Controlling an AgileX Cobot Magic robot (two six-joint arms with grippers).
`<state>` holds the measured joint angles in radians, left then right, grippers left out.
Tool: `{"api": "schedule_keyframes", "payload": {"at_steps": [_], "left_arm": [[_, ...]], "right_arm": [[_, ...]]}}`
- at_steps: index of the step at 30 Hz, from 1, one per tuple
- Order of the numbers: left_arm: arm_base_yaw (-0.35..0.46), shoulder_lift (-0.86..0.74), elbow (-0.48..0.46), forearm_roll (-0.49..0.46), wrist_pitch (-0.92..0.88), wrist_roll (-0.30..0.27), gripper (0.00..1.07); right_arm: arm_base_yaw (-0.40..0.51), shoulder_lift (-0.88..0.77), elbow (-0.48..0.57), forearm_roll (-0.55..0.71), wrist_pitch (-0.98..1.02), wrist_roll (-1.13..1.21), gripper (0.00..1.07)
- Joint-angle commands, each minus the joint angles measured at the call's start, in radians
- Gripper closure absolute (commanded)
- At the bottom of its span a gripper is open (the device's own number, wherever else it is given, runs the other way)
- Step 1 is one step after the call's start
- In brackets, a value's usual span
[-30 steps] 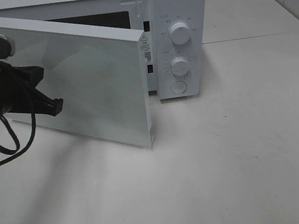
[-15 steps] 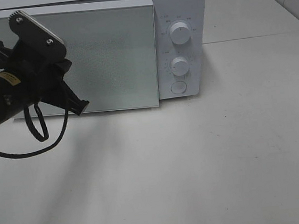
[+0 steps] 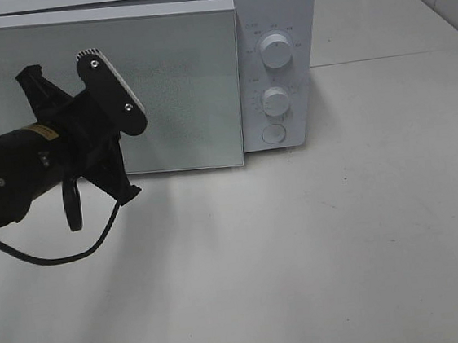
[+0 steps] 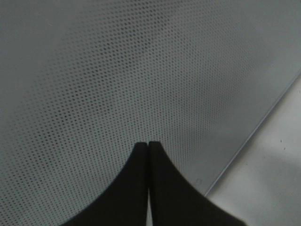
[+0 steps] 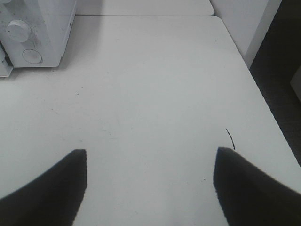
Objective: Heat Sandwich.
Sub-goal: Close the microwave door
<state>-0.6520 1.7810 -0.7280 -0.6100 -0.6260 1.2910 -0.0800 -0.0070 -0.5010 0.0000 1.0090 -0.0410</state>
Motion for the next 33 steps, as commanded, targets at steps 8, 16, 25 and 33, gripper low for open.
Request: {"api": "schedule_keyframes", "payload": {"at_steps": [8, 16, 25, 33], "left_arm": [[-0.045, 0.088, -0.114, -0.213, -0.048, 0.407, 1.07], [-0.045, 0.12, -0.173, -0.211, -0.057, 0.557, 1.07], [-0.045, 0.149, -0.184, -0.212, -0.121, 0.568, 1.07], [-0.045, 0.159, -0.199, -0.226, -0.163, 0.568, 1.07]], "right_arm": [[0.001, -0.024, 0.001, 0.0, -0.012, 0.001, 0.35], [0.001, -0.024, 0.001, 0.0, -0.012, 0.001, 0.35], [0.001, -0.024, 0.001, 0.0, -0.012, 0.001, 0.35], [0.001, -0.024, 0.001, 0.0, -0.012, 0.001, 0.35]]}}
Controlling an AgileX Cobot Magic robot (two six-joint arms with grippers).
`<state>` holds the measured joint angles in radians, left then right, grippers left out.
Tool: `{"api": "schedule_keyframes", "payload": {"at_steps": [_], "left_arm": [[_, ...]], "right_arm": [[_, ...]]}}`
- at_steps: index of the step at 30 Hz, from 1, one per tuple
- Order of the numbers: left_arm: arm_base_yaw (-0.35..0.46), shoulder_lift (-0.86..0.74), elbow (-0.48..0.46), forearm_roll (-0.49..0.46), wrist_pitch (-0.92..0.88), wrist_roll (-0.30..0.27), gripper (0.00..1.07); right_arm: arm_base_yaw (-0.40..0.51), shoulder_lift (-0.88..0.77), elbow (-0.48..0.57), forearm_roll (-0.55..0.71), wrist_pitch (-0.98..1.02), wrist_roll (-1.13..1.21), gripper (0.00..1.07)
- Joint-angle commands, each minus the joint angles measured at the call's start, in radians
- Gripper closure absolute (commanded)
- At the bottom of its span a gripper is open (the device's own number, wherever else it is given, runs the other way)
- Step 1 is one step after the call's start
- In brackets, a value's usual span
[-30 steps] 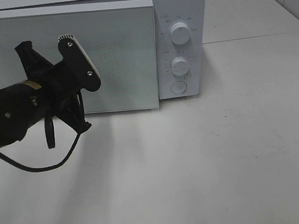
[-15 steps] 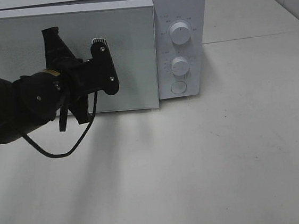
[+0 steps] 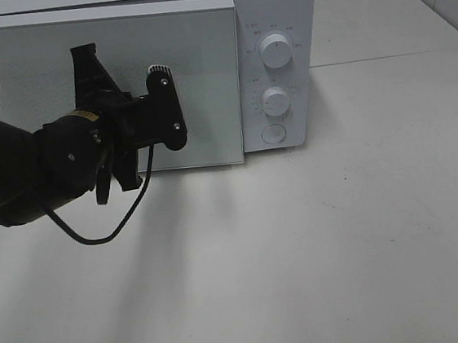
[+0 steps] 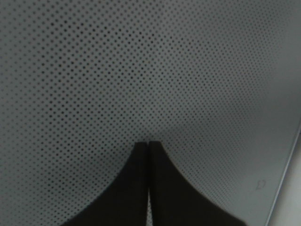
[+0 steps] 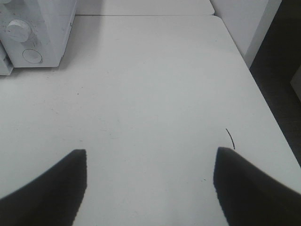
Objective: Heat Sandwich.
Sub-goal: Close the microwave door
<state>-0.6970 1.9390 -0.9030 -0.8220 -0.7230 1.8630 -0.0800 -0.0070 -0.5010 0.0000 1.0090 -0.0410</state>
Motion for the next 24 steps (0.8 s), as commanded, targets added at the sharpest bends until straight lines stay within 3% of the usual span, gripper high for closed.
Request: {"api": "schedule_keyframes", "payload": {"at_steps": [1, 9, 24], "left_arm": [[0.0, 0.012, -0.041, -0.016, -0.084, -0.004, 1.07], [0.0, 0.052, -0.102, -0.018, -0.08, 0.002, 1.07], [0.02, 0.052, -0.117, -0.02, -0.079, 0.003, 1.07]], "right_arm": [[0.001, -0.024, 0.001, 0.0, -0.012, 0.001, 0.35], [0.001, -0.024, 0.001, 0.0, -0.012, 0.001, 0.35], [0.001, -0.024, 0.001, 0.0, -0.012, 0.001, 0.35]]}}
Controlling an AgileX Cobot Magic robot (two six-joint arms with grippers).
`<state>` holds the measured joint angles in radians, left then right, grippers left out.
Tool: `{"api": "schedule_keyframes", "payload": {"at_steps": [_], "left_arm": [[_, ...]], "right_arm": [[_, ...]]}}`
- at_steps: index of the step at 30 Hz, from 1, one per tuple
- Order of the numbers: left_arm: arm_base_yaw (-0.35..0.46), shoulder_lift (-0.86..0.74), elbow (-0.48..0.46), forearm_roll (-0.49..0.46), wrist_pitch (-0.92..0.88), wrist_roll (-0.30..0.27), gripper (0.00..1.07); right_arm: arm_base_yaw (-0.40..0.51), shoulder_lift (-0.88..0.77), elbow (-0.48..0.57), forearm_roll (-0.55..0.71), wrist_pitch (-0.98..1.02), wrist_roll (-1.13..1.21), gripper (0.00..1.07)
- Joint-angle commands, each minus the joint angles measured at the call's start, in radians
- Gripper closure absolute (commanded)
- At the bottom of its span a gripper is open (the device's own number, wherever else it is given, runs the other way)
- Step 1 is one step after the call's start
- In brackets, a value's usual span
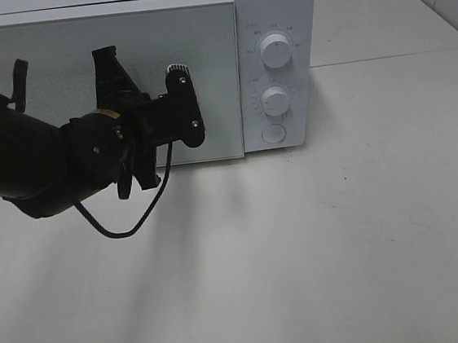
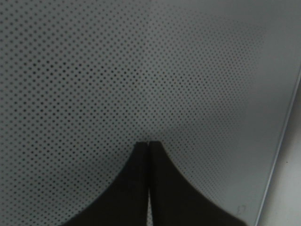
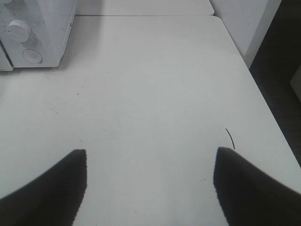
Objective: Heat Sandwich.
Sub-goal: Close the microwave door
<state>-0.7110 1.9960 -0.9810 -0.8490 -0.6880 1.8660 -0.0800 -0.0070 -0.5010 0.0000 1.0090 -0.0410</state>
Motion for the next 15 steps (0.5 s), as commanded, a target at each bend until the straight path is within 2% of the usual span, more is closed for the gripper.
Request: {"api": "schedule_keyframes", "payload": {"at_steps": [1, 8, 15], "left_arm": [[0.034, -0.005, -0.042, 0.006, -0.112, 0.0, 1.07], [0.034, 0.018, -0.089, 0.004, -0.112, 0.004, 1.07], [0.034, 0.028, -0.091, 0.001, -0.105, 0.012, 1.07]], "right_arm": [[0.001, -0.024, 0.001, 0.0, -0.012, 0.001, 0.35], [0.001, -0.024, 0.001, 0.0, -0.012, 0.001, 0.35], [0.001, -0.024, 0.001, 0.0, -0.012, 0.001, 0.35]]}}
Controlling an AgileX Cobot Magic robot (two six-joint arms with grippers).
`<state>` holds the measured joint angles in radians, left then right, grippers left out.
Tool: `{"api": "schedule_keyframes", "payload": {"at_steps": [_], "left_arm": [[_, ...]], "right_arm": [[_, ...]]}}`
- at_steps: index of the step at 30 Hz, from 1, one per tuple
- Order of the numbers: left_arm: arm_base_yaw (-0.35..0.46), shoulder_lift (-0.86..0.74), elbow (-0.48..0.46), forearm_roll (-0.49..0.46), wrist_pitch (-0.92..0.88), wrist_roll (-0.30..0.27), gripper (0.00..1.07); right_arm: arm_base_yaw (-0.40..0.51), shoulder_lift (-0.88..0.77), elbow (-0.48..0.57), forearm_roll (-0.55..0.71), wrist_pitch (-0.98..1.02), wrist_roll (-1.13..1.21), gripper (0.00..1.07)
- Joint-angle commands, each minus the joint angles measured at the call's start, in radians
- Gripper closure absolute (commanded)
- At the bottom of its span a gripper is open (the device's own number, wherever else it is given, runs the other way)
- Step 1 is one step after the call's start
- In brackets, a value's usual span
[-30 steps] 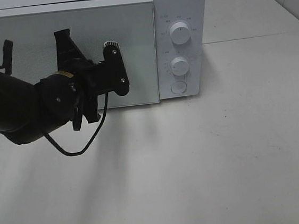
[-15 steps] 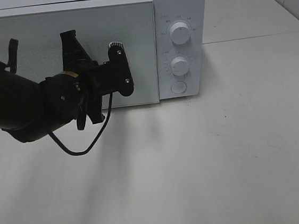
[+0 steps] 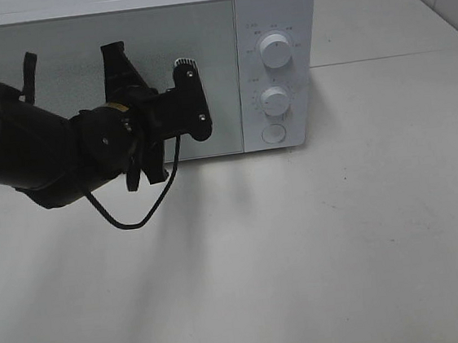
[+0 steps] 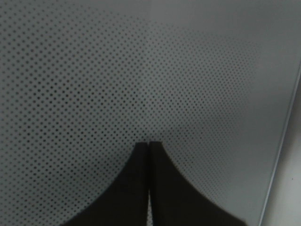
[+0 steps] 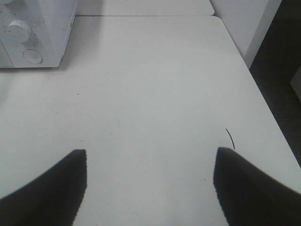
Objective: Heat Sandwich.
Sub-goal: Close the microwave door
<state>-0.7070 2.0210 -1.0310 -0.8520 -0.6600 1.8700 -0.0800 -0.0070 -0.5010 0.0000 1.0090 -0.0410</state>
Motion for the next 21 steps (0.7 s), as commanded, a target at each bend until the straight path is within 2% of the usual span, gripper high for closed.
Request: {"api": "schedule_keyframes", "payload": {"at_steps": [1, 15, 21], "left_arm": [[0.03, 0.003, -0.041, 0.004, -0.133, 0.015, 1.07], [0.026, 0.002, -0.041, -0.007, -0.133, 0.018, 1.07], [0.021, 0.0, -0.041, -0.041, -0.117, 0.014, 1.07]], "right_arm": [[0.001, -0.024, 0.001, 0.0, -0.012, 0.001, 0.35], [0.001, -0.024, 0.001, 0.0, -0.012, 0.001, 0.35], [0.001, -0.024, 0.001, 0.0, -0.012, 0.001, 0.35]]}}
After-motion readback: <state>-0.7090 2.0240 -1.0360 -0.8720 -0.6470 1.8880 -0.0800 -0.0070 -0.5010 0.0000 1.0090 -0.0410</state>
